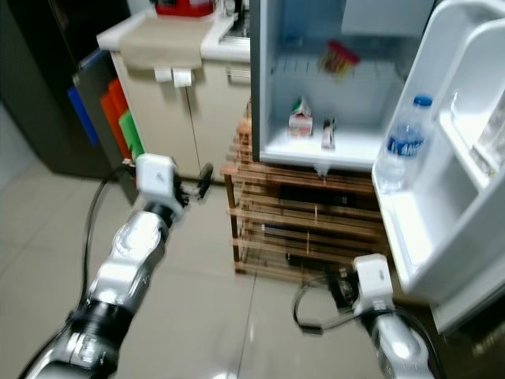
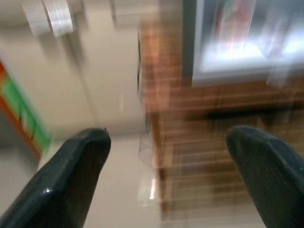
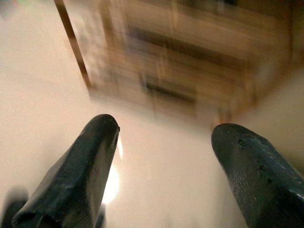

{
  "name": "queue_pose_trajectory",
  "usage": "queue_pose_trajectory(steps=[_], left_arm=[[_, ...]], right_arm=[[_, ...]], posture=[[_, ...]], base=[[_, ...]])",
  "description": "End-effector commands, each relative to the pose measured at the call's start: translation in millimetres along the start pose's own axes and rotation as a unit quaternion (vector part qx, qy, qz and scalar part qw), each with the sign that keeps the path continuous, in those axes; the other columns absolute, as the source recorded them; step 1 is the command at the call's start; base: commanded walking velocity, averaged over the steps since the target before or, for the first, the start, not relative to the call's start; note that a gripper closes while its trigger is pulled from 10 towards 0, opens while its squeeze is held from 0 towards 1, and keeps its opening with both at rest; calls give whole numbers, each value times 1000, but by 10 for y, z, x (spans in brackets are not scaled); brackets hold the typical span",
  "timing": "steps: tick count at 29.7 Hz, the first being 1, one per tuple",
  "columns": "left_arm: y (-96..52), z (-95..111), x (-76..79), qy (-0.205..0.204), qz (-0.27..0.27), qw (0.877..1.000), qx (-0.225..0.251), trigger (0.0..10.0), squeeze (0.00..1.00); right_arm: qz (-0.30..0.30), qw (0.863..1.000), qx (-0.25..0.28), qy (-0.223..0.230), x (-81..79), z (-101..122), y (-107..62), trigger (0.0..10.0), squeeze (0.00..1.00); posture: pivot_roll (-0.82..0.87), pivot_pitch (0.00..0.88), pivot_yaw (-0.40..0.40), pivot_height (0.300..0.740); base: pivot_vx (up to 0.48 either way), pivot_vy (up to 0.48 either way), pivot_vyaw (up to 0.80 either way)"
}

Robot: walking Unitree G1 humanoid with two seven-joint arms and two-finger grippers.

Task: Restocking fridge

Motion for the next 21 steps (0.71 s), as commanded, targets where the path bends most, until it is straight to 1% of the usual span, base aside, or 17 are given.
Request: queue_pose_trajectory(steps=[1, 2, 3, 5, 6, 7, 8, 10, 11, 12, 13, 14, 15, 16, 17, 19, 21], left_arm=[[8, -253, -14, -5, 6, 998, -61, 10000, 0], [5, -354, 1, -1, 4, 996, -84, 10000, 0], [5, -354, 1, -1, 4, 996, -84, 10000, 0], [-10, -512, 43, 14, -4, 993, -118, 10000, 0], [-10, -512, 43, 14, -4, 993, -118, 10000, 0], [-20, -576, 58, 25, -9, 991, -131, 10000, 0], [-30, -640, 64, 33, -10, 989, -145, 10000, 0], [-68, -790, 94, 81, -27, 982, -171, 10000, 0], [-87, -846, 92, 113, -30, 977, -176, 10000, 0], [-98, -875, 89, 133, -31, 975, -178, 10000, 0], [-161, -1027, 116, 162, -47, 965, -202, 10000, 0], [-183, -1073, 124, 165, -52, 962, -210, 10000, 0], [-183, -1073, 124, 165, -52, 962, -210, 10000, 0], [-213, -1138, 126, 165, -55, 960, -219, 10000, 0], [-227, -1164, 130, 165, -57, 959, -222, 10000, 0], [-239, -1189, 136, 165, -60, 958, -225, 10000, 0], [-261, -1230, 163, 166, -69, 957, -228, 10000, 0]], right_arm=[[-10, 998, -59, -12, 44, -274, -30, 10000, 0], [-17, 995, -95, -21, 93, -441, -70, 10000, 0], [-17, 995, -95, -21, 93, -441, -70, 10000, 0], [-52, 987, -149, -31, 258, -673, -149, 10000, 0], [-52, 987, -149, -31, 258, -673, -149, 10000, 0], [-70, 984, -163, -30, 332, -731, -176, 10000, 0], [-93, 980, -172, -29, 423, -762, -200, 10000, 0], [-162, 967, -193, -26, 683, -810, -282, 10000, 0], [-205, 958, -201, -24, 846, -819, -351, 10000, 0], [-231, 951, -205, -23, 944, -822, -398, 10000, 0], [-291, 935, -200, -29, 1185, -767, -514, 10000, 0], [-308, 930, -196, -31, 1255, -739, -549, 10000, 0], [-308, 930, -196, -31, 1255, -739, -549, 10000, 0], [-355, 917, -176, -40, 1452, -613, -635, 10000, 0], [-385, 908, -158, -45, 1580, -513, -698, 10000, 0], [-419, 897, -132, -47, 1746, -358, -781, 10000, 0], [-466, 880, -77, -47, 1935, -67, -859, 10000, 0]], posture=[[-203, 0, 21, 740], [-203, 0, 21, 740], [-203, 0, 21, 740], [-211, 0, 22, 740], [-211, 0, 22, 740], [-212, 0, 24, 740], [-212, 0, 24, 740], [-213, 0, 27, 740], [-215, 0, 31, 740], [-215, 0, 31, 740], [-215, 0, 31, 740], [-215, 0, 31, 740], [-215, 0, 31, 740], [-215, 0, 31, 740], [-215, 0, 31, 740], [-229, 0, 38, 740], [-229, 0, 38, 740]], base=[[0, 0, 0], [0, 0, 0], [0, 0, 0], [0, 0, 0], [0, 0, 0], [0, 0, 0], [0, 0, 0], [0, 0, 0], [0, 0, 0], [0, 0, 0], [0, 0, 0], [0, 0, 0], [0, 0, 0], [0, 0, 0], [0, 0, 0], [0, 0, 0], [0, 0, 0]])
Point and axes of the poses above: a point about 5 cm out from each wrist's last joint towards the gripper, its own y axis pointing out of the wrist towards the gripper, its own z axis along the axis of the wrist's last joint, x = y × z, the point moved 5 cm from there along y, pointing out of the wrist towards the gripper, and after that the axes turned 10 degrees about y, right-handed, at the moved point
